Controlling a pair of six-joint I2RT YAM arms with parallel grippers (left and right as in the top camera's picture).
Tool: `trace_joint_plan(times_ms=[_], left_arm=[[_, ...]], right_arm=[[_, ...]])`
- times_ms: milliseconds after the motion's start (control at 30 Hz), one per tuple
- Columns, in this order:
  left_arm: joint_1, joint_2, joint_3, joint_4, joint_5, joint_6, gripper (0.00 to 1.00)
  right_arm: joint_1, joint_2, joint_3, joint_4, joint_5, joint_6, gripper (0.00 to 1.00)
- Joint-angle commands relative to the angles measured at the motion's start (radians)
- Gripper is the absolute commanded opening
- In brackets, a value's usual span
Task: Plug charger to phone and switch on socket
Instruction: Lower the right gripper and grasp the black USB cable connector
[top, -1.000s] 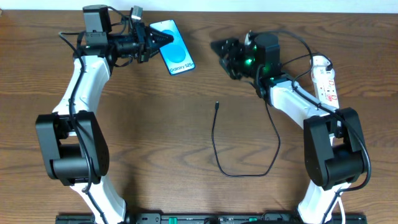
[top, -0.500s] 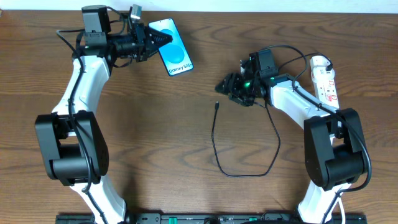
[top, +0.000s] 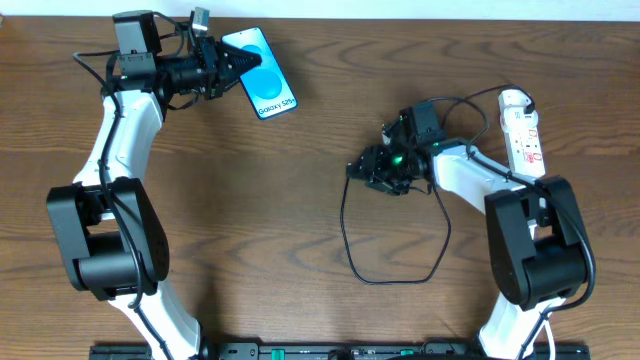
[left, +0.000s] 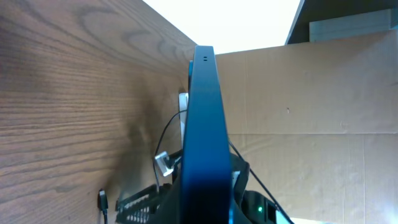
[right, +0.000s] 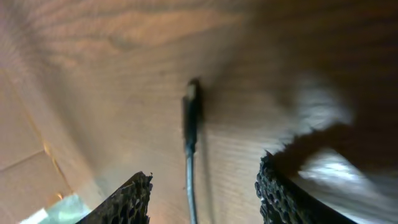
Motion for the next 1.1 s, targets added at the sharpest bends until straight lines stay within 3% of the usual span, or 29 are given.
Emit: trace_joint_plan(times_ms=[0, 100, 433, 600, 800, 933, 1067], left_arm=[[0.000, -0.016, 0.002, 0.002, 0.021, 0.014, 0.08], [0.000, -0.016, 0.002, -0.003, 0.021, 0.014, 0.08], [0.000, -0.016, 0.002, -0.007, 0.021, 0.014, 0.07], [0.000, -0.016, 0.002, -0.008, 0.021, 0.014, 0.07], [0.000, -0.016, 0.002, -0.007, 0.021, 0.014, 0.08], [0.000, -0.016, 0.002, -0.007, 0.021, 0.013, 0.07], [0.000, -0.016, 0.002, -0.011, 0.022, 0.004, 0.07]], right_arm=[[0.053, 0.006, -0.059, 0.031, 0.026, 0.052, 0.55], [0.077, 0.006, -0.060, 0.037, 0.066, 0.094, 0.54], [0.155, 0.016, -0.060, 0.125, 0.245, 0.216, 0.38], [0.142, 0.071, -0.060, 0.160, 0.190, 0.235, 0.29], [0.141, 0.072, -0.060, 0.173, 0.206, 0.235, 0.26], [0.140, 0.072, -0.060, 0.179, 0.187, 0.217, 0.01], [0.121, 0.068, -0.060, 0.212, 0.084, 0.129, 0.01]])
